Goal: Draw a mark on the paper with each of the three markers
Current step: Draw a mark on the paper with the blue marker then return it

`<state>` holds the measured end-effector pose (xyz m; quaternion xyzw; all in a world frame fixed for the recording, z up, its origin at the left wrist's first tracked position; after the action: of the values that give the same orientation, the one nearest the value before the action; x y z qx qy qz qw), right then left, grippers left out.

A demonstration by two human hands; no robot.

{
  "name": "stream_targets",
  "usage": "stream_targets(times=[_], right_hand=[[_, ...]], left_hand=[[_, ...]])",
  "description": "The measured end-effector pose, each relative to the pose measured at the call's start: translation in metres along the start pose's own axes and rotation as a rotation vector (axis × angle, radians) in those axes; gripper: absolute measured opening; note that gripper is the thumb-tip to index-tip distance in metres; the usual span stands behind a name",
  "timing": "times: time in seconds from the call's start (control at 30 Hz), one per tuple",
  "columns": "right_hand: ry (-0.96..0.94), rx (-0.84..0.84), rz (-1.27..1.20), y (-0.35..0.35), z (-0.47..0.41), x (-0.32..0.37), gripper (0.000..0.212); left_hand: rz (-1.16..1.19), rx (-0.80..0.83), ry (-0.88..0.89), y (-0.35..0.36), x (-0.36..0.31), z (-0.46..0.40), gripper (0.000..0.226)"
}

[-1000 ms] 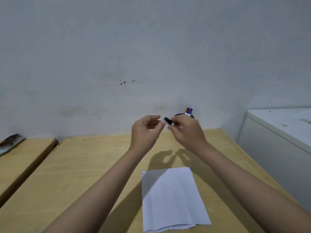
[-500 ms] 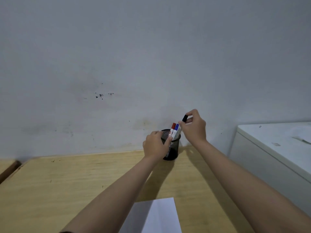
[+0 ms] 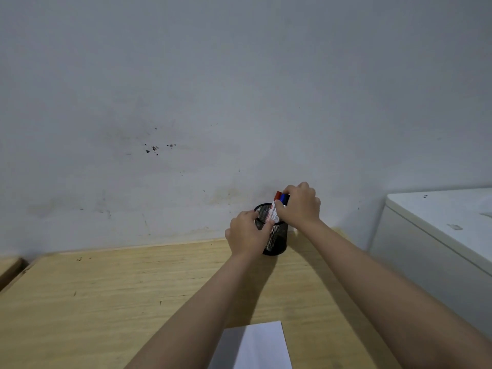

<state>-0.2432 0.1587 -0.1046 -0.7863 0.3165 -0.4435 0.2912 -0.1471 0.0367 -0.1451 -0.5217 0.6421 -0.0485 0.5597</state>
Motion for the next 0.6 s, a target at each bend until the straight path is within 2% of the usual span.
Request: stream_targets(times=[0.1, 0.17, 0.23, 0.33, 0.4, 0.47, 0.6], right_hand=[[-0.058, -0.113, 0.007, -0.01, 0.002, 0.008, 0.019], [-0.096, -0.116, -0.014, -0.014, 0.003, 0.017, 0.014], [-0.141, -0.055, -0.069, -0.016, 0.004, 0.026, 0.009], [-0.226, 0.073, -0.25, -0.019, 0.011, 0.042, 0.011], [-0.31, 0.01, -0.368, -0.038, 0.021, 0.052, 0.015], [-0.369, -0.157, -0.491, -0.068, 0.039, 0.059, 0.011], [-0.365, -0.376, -0.696, -0.105, 0.102, 0.054, 0.011]], left_hand=[[-0.019, 0.012, -0.017, -0.001, -0.001, 0.0, 0.043], [-0.067, 0.02, -0.011, -0.004, -0.004, 0.002, 0.039], [-0.115, 0.048, 0.015, -0.001, -0.006, 0.003, 0.034], [-0.054, 0.129, 0.012, 0.003, -0.006, 0.007, 0.035], [0.086, 0.125, 0.013, -0.005, -0.006, 0.012, 0.037], [0.33, 0.059, -0.012, -0.026, -0.007, 0.023, 0.035], [0.838, -0.018, -0.045, -0.068, -0.011, 0.053, 0.024]])
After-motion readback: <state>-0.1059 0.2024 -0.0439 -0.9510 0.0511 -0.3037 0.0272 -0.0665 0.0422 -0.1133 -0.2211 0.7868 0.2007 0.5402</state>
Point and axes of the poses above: each hand's wrist, its own z-axis away from the middle knuckle, its own y-axis out of the palm, x = y × z, the point moved 7 cm from there along -z, towards the middle knuckle, and after that the axes turned 5 degrees about -z, right-handed, at the moved point
